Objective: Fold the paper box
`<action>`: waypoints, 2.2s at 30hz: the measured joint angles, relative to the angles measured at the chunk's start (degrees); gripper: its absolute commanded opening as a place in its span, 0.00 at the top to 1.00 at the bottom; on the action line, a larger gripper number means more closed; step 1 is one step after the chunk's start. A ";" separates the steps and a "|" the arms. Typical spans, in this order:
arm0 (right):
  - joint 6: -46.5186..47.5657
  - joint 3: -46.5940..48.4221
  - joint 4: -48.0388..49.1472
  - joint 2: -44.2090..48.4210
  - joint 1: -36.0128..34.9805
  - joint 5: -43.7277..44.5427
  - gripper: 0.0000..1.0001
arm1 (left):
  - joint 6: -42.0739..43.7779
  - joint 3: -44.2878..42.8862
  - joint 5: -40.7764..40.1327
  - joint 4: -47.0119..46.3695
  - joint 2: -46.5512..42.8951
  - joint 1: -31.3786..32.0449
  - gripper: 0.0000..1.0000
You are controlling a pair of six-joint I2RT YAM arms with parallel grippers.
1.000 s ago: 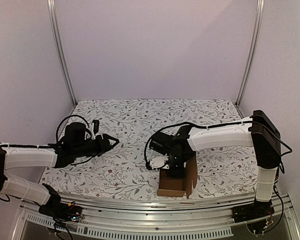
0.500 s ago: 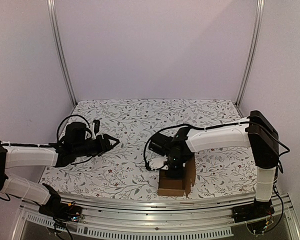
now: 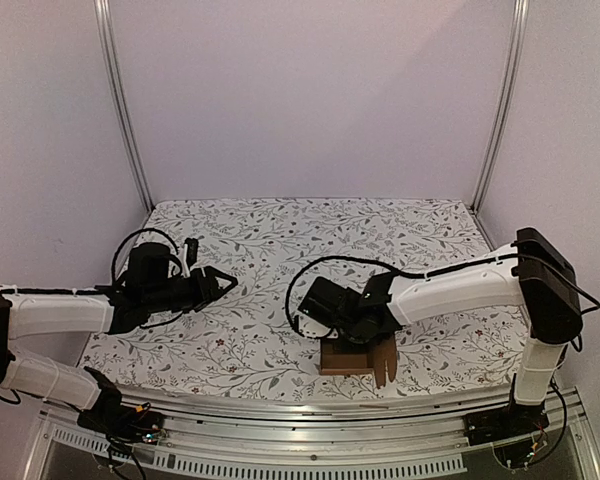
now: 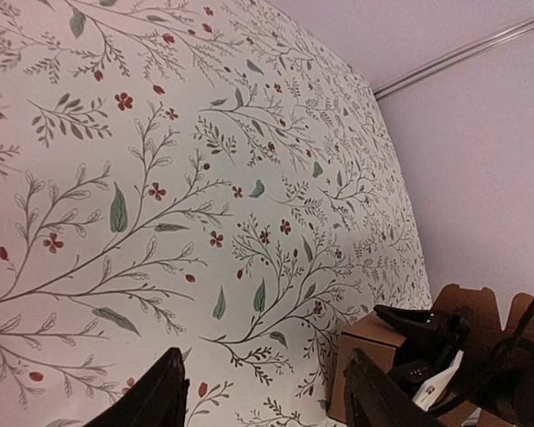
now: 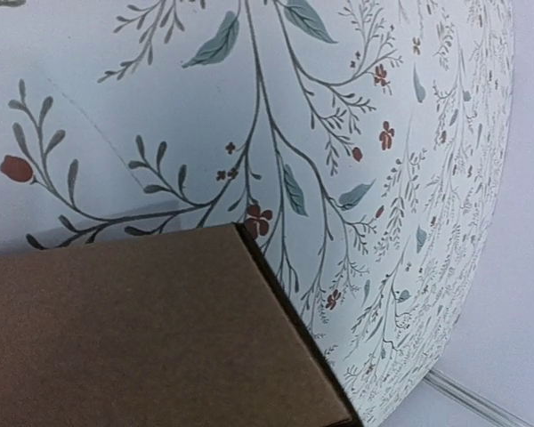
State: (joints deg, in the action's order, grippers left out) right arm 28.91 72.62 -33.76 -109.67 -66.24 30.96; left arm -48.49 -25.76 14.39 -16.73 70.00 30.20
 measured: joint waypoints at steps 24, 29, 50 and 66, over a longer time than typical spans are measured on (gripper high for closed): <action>18.21 -8.55 31.82 1.62 4.94 11.61 0.96 | -2.78 -1.40 1.86 -0.02 0.15 -0.02 0.41; 11.45 -0.02 15.47 3.54 6.23 -0.48 0.97 | -2.71 -1.38 1.36 0.17 0.15 0.00 0.41; -4.28 14.12 -12.48 -4.20 6.84 -25.77 0.95 | -5.60 -4.85 1.38 -13.18 27.19 13.62 0.44; -6.60 11.39 -3.82 -5.40 8.57 -26.62 0.80 | -14.58 -9.86 3.39 -34.10 42.58 18.67 0.49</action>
State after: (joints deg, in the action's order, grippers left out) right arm 22.31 84.01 -37.58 -115.07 -57.67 4.34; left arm -63.07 -35.62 17.78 -50.83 112.57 48.86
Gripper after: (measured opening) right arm 0.176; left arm 0.515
